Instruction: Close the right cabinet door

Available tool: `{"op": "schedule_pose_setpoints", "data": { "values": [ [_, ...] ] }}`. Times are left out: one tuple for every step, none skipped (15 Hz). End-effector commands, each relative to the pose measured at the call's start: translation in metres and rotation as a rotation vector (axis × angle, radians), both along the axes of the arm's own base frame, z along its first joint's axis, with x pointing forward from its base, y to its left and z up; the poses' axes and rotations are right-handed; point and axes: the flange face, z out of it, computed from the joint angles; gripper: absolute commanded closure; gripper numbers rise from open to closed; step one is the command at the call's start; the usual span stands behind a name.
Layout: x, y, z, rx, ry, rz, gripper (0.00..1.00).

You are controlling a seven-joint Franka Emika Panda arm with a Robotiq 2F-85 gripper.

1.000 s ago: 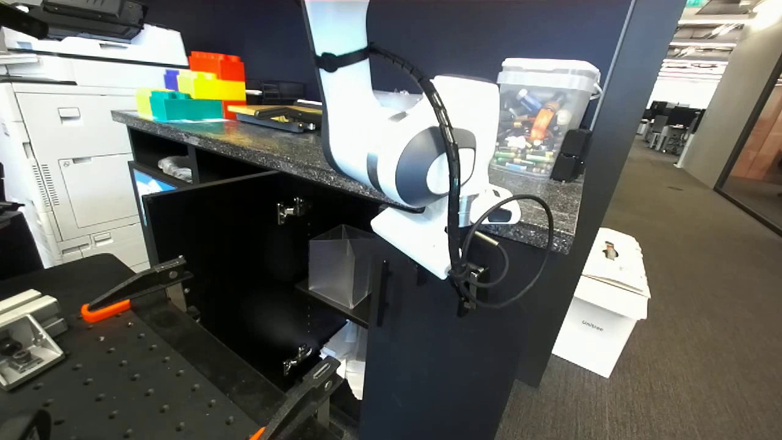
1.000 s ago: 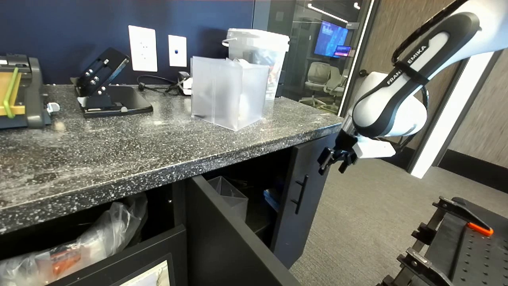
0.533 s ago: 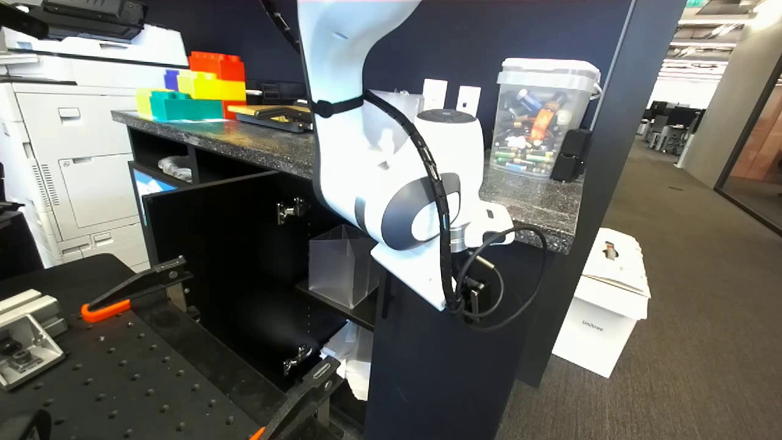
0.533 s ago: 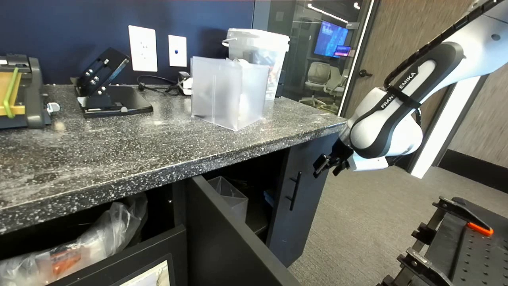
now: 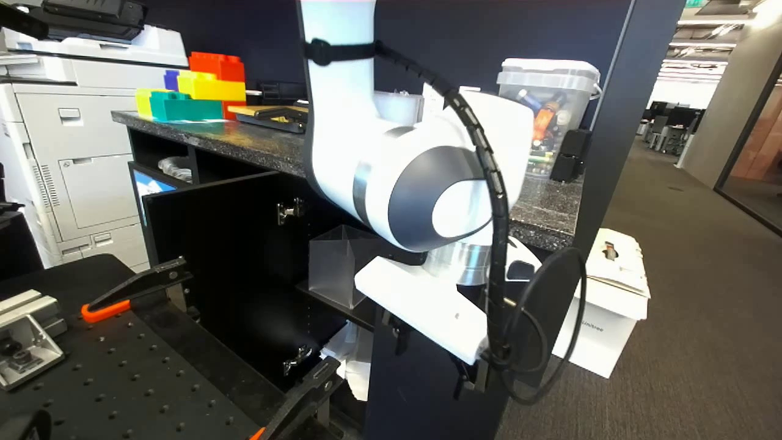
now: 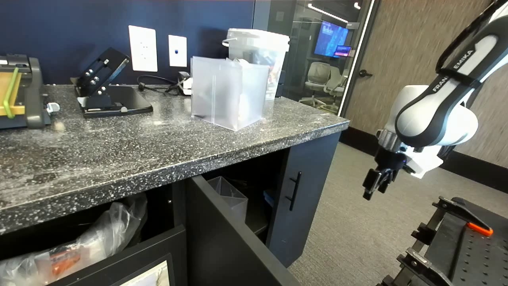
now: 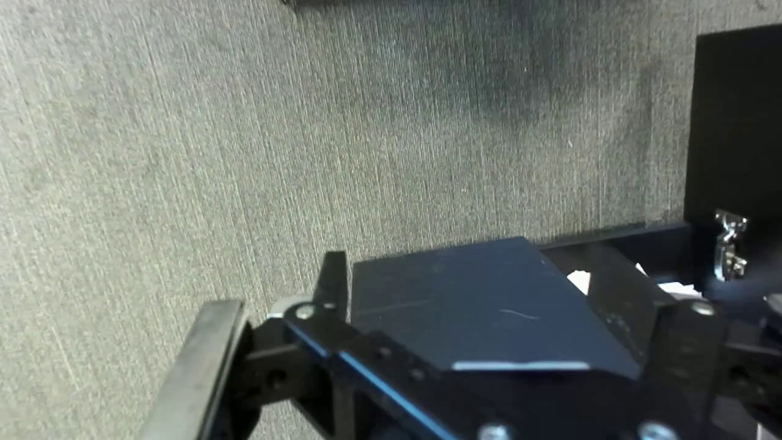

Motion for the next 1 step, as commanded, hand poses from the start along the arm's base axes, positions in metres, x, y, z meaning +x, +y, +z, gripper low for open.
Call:
{"op": "schedule_pose_setpoints", "data": {
  "values": [
    [-0.0061,-0.0060,0.0100,0.003,0.015,0.004,0.00]
  ]
}}
